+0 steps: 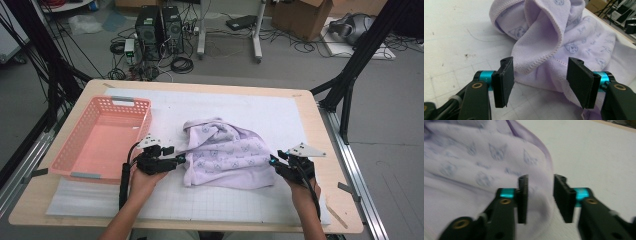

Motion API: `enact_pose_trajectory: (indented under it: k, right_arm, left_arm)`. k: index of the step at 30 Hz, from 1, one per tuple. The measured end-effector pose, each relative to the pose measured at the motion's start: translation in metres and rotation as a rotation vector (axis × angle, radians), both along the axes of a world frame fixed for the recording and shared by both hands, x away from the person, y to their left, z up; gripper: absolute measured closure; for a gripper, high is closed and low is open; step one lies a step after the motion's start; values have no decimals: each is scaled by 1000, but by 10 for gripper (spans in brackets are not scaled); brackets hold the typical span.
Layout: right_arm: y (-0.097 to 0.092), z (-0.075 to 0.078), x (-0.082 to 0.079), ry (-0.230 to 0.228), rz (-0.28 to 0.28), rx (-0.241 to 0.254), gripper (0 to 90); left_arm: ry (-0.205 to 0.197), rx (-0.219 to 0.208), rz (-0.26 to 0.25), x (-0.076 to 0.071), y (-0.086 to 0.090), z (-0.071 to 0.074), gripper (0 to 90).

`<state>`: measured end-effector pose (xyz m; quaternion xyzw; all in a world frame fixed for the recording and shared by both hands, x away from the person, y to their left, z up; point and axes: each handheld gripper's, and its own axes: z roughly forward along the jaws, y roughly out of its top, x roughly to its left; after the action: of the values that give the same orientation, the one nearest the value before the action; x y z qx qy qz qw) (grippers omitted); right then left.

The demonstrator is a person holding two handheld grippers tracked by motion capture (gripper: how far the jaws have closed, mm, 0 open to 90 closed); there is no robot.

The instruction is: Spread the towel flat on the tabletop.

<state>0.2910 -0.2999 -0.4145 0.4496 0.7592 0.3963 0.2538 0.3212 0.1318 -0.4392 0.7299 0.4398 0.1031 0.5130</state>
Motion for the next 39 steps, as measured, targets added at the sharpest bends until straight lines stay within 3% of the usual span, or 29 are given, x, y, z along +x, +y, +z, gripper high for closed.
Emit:
enact_pose_trajectory:
  k: [3, 6, 8, 10, 12, 14, 15, 18, 24, 25, 28, 32, 35, 39]
  right_arm:
    - [12, -9, 8, 35, 49, 22, 474]
    - [26, -21, 19, 89, 74, -39, 457]
    - [31, -29, 26, 143, 95, -62, 514]
    - [30, -31, 26, 171, 120, 1, 697]
    - [30, -29, 22, 192, 163, 4, 823]
    - [30, -26, 15, 200, 200, -28, 845]
    - [28, -25, 11, 206, 225, -29, 850]
    - [20, -22, -2, 233, 284, -14, 853]
    - [11, -18, -34, 276, 371, -7, 849]
    - [11, -17, -37, 273, 380, -10, 833]
    - [10, -12, -41, 219, 376, 1, 690]
    - [14, -4, -30, 126, 320, 54, 556]
    - [20, -2, -12, 77, 256, 50, 533]
    - [36, -6, 18, 52, 192, 23, 537]
  left_arm:
    - [8, 40, 2, 5, -8, -7, 368]
    - [10, 59, 4, 8, -16, -11, 367]
    - [27, 91, -42, 12, -22, -11, 441]
    - [23, 152, -68, 13, -29, -9, 522]
    - [17, 171, -109, 12, -33, -5, 684]
    - [-7, 218, -152, 7, -34, -3, 858]
    - [-13, 228, -154, 3, -33, -2, 864]
    - [-3, 204, -156, -3, -25, -2, 868]
    - [33, 179, -179, -16, -7, -4, 864]
    - [38, 154, -171, -16, -6, -2, 834]
    - [23, 92, -144, -14, -5, 4, 600]
    - [-34, 43, -103, -9, -10, 10, 413]
    - [-48, 42, -77, 1, -16, 13, 389]
    - [-49, 36, -59, 17, -27, 11, 392]
